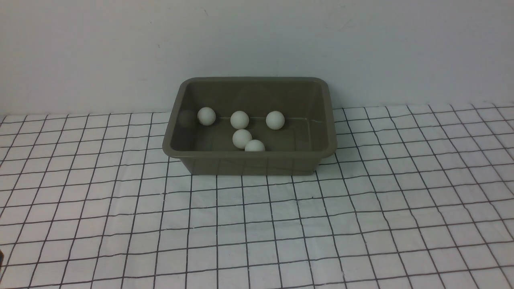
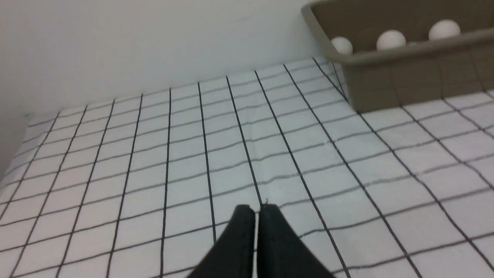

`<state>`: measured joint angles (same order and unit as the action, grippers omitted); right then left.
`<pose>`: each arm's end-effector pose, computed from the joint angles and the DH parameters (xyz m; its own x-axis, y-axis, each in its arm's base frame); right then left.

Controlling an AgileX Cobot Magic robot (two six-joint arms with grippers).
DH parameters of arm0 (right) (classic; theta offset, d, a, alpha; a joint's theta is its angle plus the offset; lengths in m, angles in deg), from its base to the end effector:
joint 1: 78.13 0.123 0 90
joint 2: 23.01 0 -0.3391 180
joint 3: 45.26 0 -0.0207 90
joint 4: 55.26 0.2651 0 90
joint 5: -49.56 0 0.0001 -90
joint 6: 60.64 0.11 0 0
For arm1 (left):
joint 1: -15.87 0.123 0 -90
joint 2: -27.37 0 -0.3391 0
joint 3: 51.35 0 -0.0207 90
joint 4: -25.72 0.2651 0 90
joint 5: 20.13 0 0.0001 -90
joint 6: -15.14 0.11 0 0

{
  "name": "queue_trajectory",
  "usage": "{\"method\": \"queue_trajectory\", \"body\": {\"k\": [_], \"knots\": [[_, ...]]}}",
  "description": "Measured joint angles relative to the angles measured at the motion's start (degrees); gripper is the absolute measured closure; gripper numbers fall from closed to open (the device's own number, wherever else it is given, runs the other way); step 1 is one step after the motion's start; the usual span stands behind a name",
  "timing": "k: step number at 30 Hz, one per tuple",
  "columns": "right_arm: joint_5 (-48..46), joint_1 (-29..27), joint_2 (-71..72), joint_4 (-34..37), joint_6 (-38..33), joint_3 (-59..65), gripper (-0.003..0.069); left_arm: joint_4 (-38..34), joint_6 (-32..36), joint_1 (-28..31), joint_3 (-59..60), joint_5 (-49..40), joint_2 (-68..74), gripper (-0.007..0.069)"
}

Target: Put the table tennis balls into the box on the white checkered tablecloth.

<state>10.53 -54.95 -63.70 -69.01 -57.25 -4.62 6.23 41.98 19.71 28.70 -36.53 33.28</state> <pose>0.0951 0.0228 0.3508 -0.4150 -0.3157 -0.8533 -0.3254 0.9273 -0.1848 0.0336 -0.0082 0.1754 -0.1928 0.1274 -0.9729 0.0531 0.9914 0.1193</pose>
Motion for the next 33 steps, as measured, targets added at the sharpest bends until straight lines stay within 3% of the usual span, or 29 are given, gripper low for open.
{"method": "queue_trajectory", "body": {"k": [5, 33], "knots": [[0.0, 0.0, 0.0, 0.0, 0.0, 0.0, 0.0676, 1.52, 0.68, 0.0, 0.0, -3.76, 0.0, 0.0629], [0.0, 0.0, 0.0, -0.12, 0.0, 0.0, 0.0676, 1.75, 0.46, 0.0, 0.0, -4.36, 0.0, 0.0629]]}}
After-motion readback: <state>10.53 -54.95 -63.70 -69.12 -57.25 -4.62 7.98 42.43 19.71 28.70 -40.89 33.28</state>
